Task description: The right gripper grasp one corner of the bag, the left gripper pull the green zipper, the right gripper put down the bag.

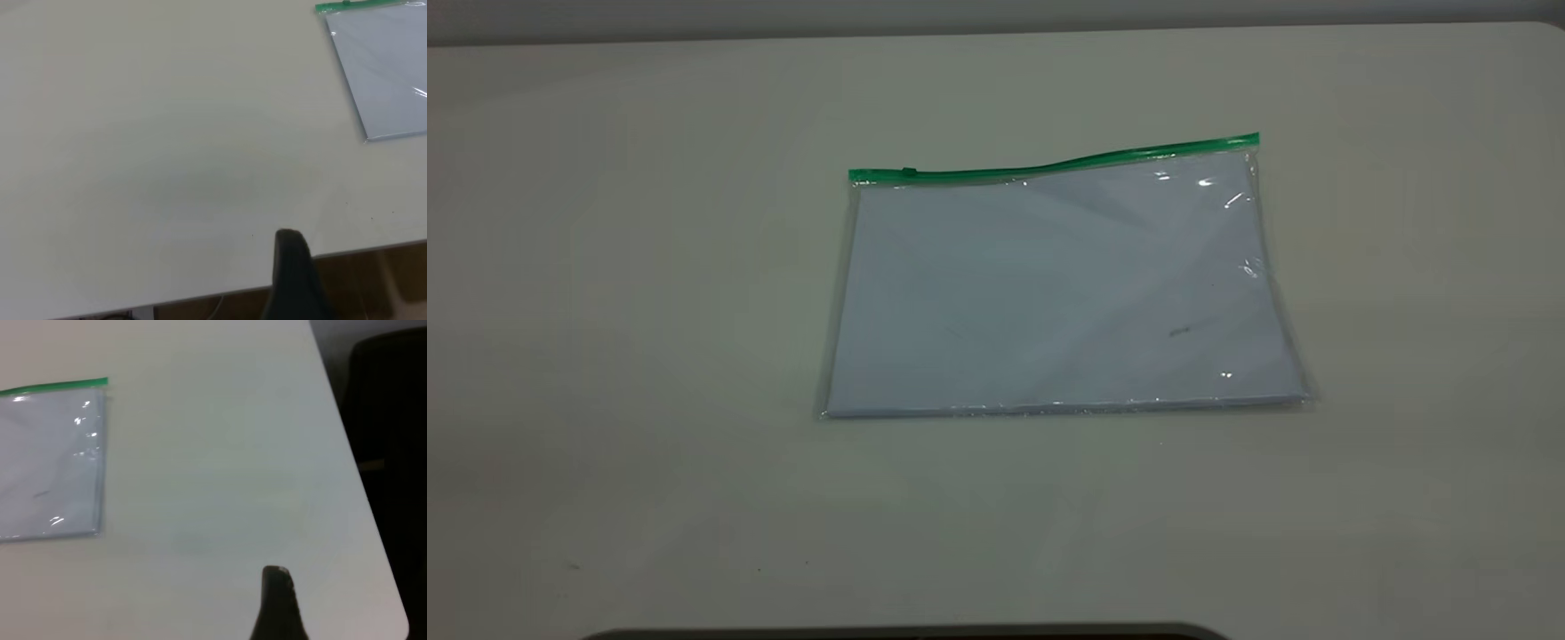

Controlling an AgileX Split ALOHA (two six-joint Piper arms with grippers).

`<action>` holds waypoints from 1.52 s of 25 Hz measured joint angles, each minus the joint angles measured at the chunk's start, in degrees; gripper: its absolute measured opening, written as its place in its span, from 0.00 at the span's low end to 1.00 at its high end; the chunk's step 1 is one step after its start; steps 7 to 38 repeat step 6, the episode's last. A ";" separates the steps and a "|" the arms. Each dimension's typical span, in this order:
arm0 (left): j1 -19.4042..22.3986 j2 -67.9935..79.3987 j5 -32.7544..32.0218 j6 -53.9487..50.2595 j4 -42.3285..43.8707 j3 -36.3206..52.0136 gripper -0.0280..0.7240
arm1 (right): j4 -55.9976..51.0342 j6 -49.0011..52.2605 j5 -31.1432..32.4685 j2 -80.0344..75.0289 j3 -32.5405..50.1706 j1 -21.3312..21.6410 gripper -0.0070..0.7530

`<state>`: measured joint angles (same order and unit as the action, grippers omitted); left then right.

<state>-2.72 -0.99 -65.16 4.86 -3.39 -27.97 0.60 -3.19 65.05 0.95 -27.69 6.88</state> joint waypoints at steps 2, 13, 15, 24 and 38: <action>0.00 0.00 0.00 0.00 0.00 0.00 0.78 | 0.32 0.36 0.00 0.00 0.00 0.00 0.78; 0.00 0.00 0.00 0.00 0.00 0.00 0.78 | 0.48 0.48 0.00 0.00 0.02 0.00 0.78; 0.00 0.00 0.00 0.00 0.00 0.00 0.78 | 0.48 0.48 0.00 0.00 0.02 0.00 0.78; 0.00 0.00 0.00 0.00 0.00 0.00 0.78 | 0.48 0.48 0.00 0.00 0.02 0.00 0.78; 0.00 0.00 0.00 0.00 0.00 0.00 0.78 | 0.48 0.48 0.00 0.00 0.02 0.00 0.78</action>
